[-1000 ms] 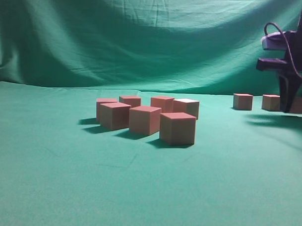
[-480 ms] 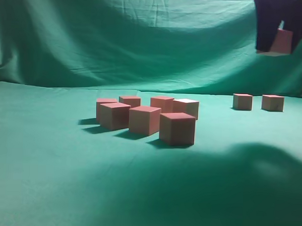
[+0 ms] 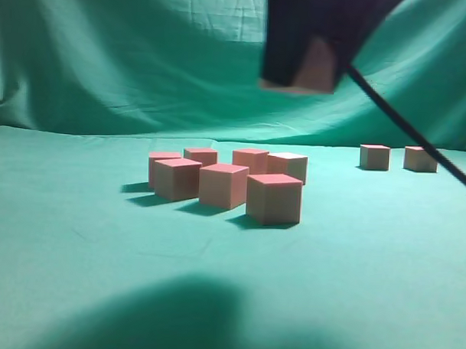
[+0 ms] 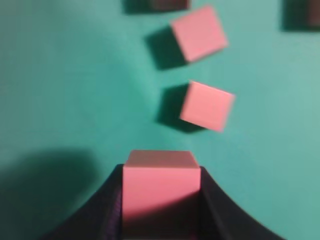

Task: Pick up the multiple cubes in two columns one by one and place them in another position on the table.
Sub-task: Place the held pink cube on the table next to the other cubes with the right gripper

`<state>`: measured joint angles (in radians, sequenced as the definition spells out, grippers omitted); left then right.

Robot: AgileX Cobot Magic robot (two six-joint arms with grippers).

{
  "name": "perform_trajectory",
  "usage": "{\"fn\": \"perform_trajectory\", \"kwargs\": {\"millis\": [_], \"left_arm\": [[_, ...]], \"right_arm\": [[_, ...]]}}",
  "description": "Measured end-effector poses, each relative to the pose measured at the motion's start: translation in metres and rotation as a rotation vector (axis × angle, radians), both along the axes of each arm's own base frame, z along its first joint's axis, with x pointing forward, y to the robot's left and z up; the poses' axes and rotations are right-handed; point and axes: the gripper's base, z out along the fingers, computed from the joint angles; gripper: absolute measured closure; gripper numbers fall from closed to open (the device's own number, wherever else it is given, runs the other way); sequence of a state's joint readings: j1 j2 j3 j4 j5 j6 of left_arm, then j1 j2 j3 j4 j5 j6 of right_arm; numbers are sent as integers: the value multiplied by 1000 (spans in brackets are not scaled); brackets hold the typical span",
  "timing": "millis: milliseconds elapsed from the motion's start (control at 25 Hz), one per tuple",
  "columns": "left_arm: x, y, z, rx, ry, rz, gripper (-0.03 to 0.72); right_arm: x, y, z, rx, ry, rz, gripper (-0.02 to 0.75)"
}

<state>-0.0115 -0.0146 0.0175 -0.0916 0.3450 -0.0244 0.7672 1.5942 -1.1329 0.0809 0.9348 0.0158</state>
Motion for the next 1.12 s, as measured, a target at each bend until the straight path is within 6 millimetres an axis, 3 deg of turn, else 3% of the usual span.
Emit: {"fn": "perform_trajectory", "kwargs": {"millis": [160, 280, 480, 1120], "left_arm": [[0, 0, 0, 0, 0, 0, 688], [0, 0, 0, 0, 0, 0, 688], [0, 0, 0, 0, 0, 0, 688], [0, 0, 0, 0, 0, 0, 688]], "right_arm": [[-12, 25, -15, -2, 2, 74, 475], [-12, 32, -32, -33, 33, 86, 475], [-8, 35, -52, -92, 54, 98, 475], [2, 34, -80, -208, 38, 106, 475]]}}
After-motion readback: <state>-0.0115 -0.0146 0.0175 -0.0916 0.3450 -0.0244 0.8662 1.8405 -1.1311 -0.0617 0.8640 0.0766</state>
